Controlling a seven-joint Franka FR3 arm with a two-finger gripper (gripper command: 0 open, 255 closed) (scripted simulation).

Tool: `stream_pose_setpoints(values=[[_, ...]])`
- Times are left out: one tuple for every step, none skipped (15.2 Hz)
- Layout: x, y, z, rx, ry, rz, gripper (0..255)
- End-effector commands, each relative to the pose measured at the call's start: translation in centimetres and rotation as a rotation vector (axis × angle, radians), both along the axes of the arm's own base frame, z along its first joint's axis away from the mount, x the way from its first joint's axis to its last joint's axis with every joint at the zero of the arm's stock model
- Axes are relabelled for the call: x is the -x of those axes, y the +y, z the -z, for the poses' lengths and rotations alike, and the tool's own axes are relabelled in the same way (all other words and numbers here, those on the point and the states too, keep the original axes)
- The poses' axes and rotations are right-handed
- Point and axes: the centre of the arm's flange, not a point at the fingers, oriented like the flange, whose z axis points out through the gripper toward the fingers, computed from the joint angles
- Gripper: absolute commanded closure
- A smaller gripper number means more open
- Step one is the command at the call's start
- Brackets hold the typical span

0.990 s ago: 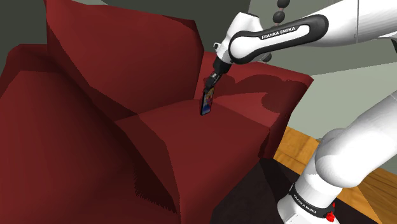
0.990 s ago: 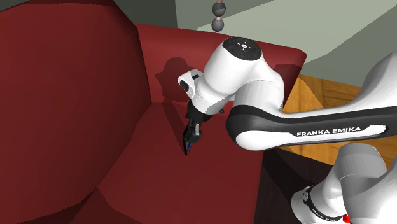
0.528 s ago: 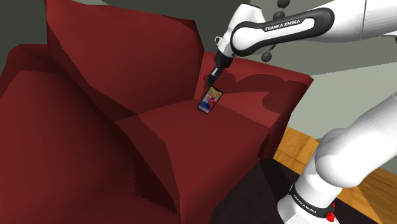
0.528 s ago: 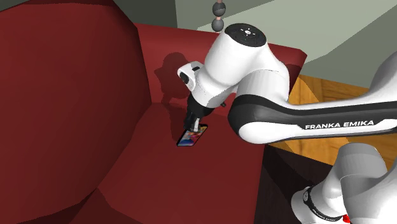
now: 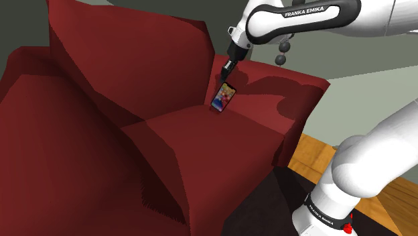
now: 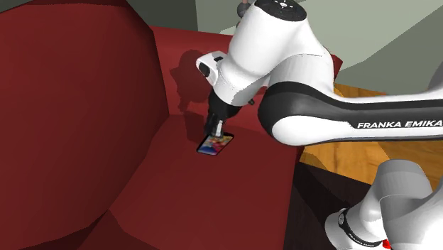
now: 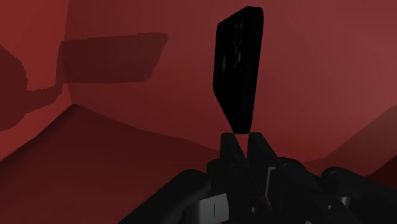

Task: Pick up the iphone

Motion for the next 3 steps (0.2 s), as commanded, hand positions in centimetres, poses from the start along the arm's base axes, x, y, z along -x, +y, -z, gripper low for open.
stream_pose_setpoints(values=[[-0.13,0.05,-1.02,0.000,0.000,0.000,255],[-0.13,0.05,-1.10,0.000,0.000,0.000,255],[-0.13,0.05,-1.10,0.000,0.000,0.000,255]])
